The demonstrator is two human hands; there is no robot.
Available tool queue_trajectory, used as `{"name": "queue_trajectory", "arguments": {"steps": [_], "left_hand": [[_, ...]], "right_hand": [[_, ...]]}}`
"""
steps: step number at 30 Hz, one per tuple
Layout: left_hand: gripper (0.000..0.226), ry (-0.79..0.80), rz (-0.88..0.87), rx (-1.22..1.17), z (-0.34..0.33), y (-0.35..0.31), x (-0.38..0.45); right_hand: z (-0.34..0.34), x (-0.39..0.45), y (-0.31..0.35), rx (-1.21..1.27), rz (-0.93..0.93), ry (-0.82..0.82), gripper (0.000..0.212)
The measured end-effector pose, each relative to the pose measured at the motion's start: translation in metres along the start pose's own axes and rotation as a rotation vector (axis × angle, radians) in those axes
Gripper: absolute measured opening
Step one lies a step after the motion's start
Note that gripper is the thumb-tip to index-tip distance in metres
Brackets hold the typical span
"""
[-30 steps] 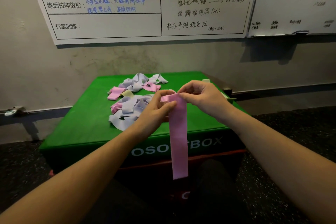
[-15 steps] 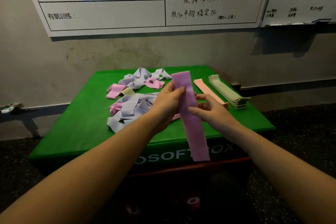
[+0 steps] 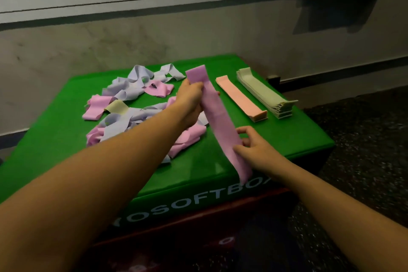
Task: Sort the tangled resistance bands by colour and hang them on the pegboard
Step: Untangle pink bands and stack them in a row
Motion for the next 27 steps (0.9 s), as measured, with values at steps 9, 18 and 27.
{"name": "queue_trajectory", "arguments": {"steps": [9, 18, 27], "left_hand": [[0.028, 0.013, 0.174, 0.28, -0.009, 0.055, 0.103], [0.023, 0.049, 0.19, 0.662, 0.004, 0.081, 0.163], [0.015, 0.106, -0.119, 0.867, 0.034, 0.049, 0.141]], "right_hand": [[0.029, 0.045, -0.02, -0.861, -0.014, -0.142, 0.053], [0.036, 0.055, -0.024, -0.933, 0.03, -0.091, 0.038], [0.042, 0.067, -0.008, -0.793, 0.028, -0.101, 0.029]]}}
Point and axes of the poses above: each hand's wrist, its own x-axis towards the middle knuckle, its own z-axis out of the back of the hand, y = z × x, the point moved 2 cm from there along x, towards the middle knuckle, and after that the axes turned 10 degrees about y, right-handed, at the moved point
